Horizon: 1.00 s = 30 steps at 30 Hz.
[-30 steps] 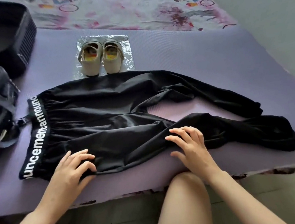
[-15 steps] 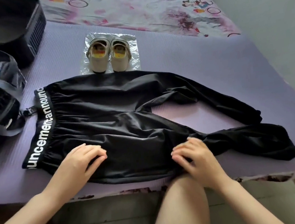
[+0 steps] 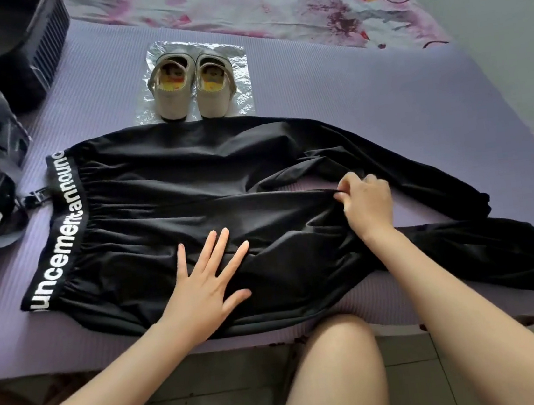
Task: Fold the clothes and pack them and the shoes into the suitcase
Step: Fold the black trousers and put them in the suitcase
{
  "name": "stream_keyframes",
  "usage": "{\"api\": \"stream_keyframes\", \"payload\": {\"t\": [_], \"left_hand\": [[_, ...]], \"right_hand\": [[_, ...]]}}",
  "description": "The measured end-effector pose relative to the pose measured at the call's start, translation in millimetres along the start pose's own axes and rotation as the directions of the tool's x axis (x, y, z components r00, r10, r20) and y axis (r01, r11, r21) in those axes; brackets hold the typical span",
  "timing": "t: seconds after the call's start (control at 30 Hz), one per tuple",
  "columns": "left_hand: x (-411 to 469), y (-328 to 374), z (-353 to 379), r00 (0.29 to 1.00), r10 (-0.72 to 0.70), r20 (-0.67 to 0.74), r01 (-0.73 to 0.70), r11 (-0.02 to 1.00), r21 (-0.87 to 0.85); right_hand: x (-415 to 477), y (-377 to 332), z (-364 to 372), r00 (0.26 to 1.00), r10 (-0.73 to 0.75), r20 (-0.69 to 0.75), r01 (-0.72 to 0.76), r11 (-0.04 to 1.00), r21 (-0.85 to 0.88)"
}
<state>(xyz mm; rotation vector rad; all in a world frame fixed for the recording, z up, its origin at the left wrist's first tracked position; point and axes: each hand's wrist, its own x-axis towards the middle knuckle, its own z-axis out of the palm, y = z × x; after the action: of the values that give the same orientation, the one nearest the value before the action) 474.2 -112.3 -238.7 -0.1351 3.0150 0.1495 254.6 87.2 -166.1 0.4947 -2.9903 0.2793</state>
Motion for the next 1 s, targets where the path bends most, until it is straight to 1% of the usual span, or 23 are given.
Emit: {"api": "stream_keyframes", "payload": {"t": [0.07,0.1,0.17,0.23,0.27,0.3,0.37,0.4,0.43,0.5,0.57,0.63,0.7,0.77,0.83,0.87,0.9,0.97,1.0], "left_hand": [[2,-2,-1,1.000,0.013,-0.004,-0.013,1.000,0.014],[4,-3,-2,1.000,0.020,-0.004,-0.020,0.999,0.025],[6,-6,-6,1.000,0.019,0.009,-0.020,0.999,0.025],[8,-6,-10,1.000,0.020,0.000,-0.020,0.999,-0.026],[9,-3,-11,1.000,0.025,-0.017,-0.026,0.998,-0.057],[12,1,-14,0.999,0.031,-0.022,-0.033,0.996,-0.085],[21,17,-22,0.997,0.055,-0.054,-0.061,0.991,-0.118],[27,28,-27,0.994,0.071,-0.079,-0.081,0.988,-0.133],[35,40,-32,0.991,0.091,-0.096,-0.105,0.983,-0.151],[54,68,-42,0.984,0.144,-0.107,-0.163,0.968,-0.189],[73,97,-51,0.974,0.191,-0.122,-0.213,0.954,-0.211],[90,125,-56,0.962,0.242,-0.128,-0.264,0.942,-0.206],[103,148,-58,0.958,0.271,-0.091,-0.286,0.929,-0.235],[113,163,-58,0.957,0.291,0.003,-0.279,0.919,-0.280],[118,170,-56,0.951,0.300,0.081,-0.260,0.912,-0.317],[120,171,-55,0.947,0.304,0.103,-0.255,0.907,-0.336],[121,171,-53,0.944,0.307,0.118,-0.248,0.901,-0.357],[123,170,-51,0.948,0.291,0.133,-0.217,0.890,-0.401],[124,170,-50,0.951,0.278,0.139,-0.200,0.890,-0.410]], "right_hand": [[14,-9,-4,0.994,-0.045,-0.101,0.041,0.998,-0.042],[19,-13,-3,0.991,-0.066,-0.116,0.061,0.997,-0.052],[26,-16,5,0.990,-0.109,-0.086,0.101,0.990,-0.094],[25,-11,15,0.991,-0.134,0.005,0.133,0.980,-0.147],[23,-5,18,0.989,-0.145,0.006,0.144,0.981,-0.128],[20,4,14,0.989,-0.143,-0.027,0.141,0.988,-0.066],[13,28,-7,0.988,-0.111,-0.103,0.122,0.986,0.109],[9,45,-20,0.989,-0.086,-0.117,0.104,0.981,0.164],[6,67,-32,0.994,-0.046,-0.101,0.065,0.979,0.195],[-6,116,-52,0.997,0.070,-0.029,-0.061,0.973,0.221],[-21,160,-64,0.979,0.202,0.037,-0.205,0.946,0.252],[-38,197,-68,0.934,0.351,0.057,-0.352,0.888,0.295],[-56,225,-67,0.871,0.490,0.035,-0.479,0.830,0.286],[-72,245,-64,0.769,0.639,0.019,-0.616,0.733,0.289],[-83,261,-58,0.664,0.747,0.025,-0.717,0.628,0.303],[-86,269,-53,0.635,0.772,0.032,-0.741,0.596,0.309],[-88,275,-48,0.620,0.784,0.034,-0.748,0.578,0.326],[-89,285,-41,0.599,0.801,-0.019,-0.725,0.552,0.413],[-89,289,-39,0.576,0.815,-0.061,-0.701,0.531,0.476]]}}
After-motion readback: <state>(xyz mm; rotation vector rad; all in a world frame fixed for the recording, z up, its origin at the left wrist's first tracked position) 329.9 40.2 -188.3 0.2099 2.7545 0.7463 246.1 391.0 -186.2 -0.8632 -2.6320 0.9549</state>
